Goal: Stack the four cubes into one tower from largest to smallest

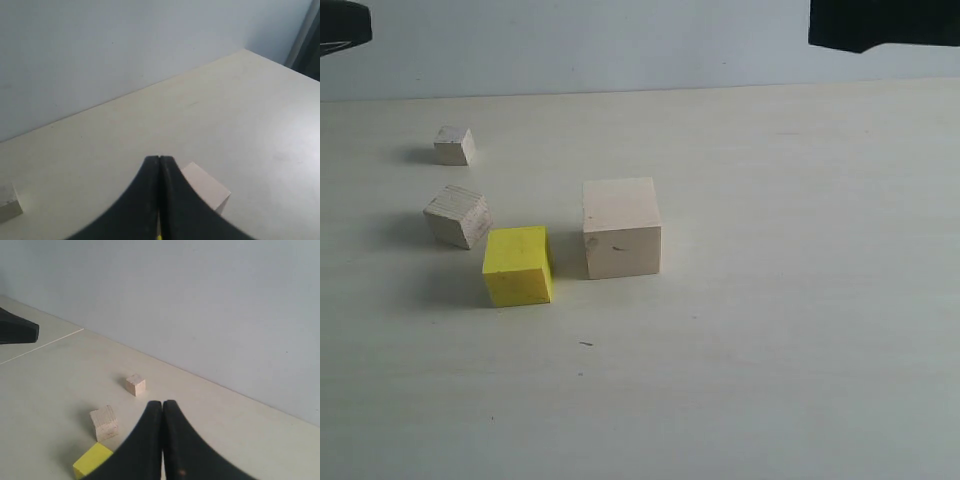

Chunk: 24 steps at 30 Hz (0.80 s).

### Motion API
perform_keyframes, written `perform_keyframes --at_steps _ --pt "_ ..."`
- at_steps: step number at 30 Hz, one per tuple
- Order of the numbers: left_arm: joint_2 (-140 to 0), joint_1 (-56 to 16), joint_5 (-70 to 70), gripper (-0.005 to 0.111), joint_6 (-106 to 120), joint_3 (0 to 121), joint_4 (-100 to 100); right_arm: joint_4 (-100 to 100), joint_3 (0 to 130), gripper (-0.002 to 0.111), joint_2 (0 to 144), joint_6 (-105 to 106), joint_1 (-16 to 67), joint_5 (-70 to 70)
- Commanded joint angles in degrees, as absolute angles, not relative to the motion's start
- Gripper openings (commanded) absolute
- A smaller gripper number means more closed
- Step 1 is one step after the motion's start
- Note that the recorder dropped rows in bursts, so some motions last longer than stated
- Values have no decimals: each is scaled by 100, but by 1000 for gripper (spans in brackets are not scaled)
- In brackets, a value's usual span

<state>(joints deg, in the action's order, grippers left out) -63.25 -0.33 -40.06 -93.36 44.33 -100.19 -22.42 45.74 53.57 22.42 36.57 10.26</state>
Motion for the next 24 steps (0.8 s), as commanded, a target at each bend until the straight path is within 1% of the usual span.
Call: perform_keyframes --at_steps 1,4,7,9,14,15,19,22,24 --pt "-6339 -63 -2891 0 -9914 4464 -9364 -2234 4553 0 5339 2078 3670 1057" --pt "-6339 -63 -1794 0 -10931 4464 -8634 -2234 4553 0 5339 1997 3670 1099" --pt "-6339 -63 -1388 0 -11668 4464 -8225 -2234 4553 0 5339 1997 3670 1234" --pt "-6339 -63 -1392 0 -12171 4464 -7979 -2234 4553 0 5339 1997 3670 1365" --pt "-6339 -63 -2168 0 -12171 4456 -6496 -2234 4553 0 5339 1997 3670 1538" --pt "-6339 -63 -2297 0 -12074 4470 -6481 -2234 4553 0 5339 1997 3670 1547" --pt "-6329 -63 -2369 0 -10498 4524 -6521 -2234 4553 0 5339 1997 3670 1551" --pt "-6307 -63 -2382 0 -10029 4524 -6521 -2234 4553 0 5339 1997 3670 1537" --pt "-6294 -63 -2272 0 -10117 4524 -6355 -2234 4553 0 5339 1997 3670 1526"
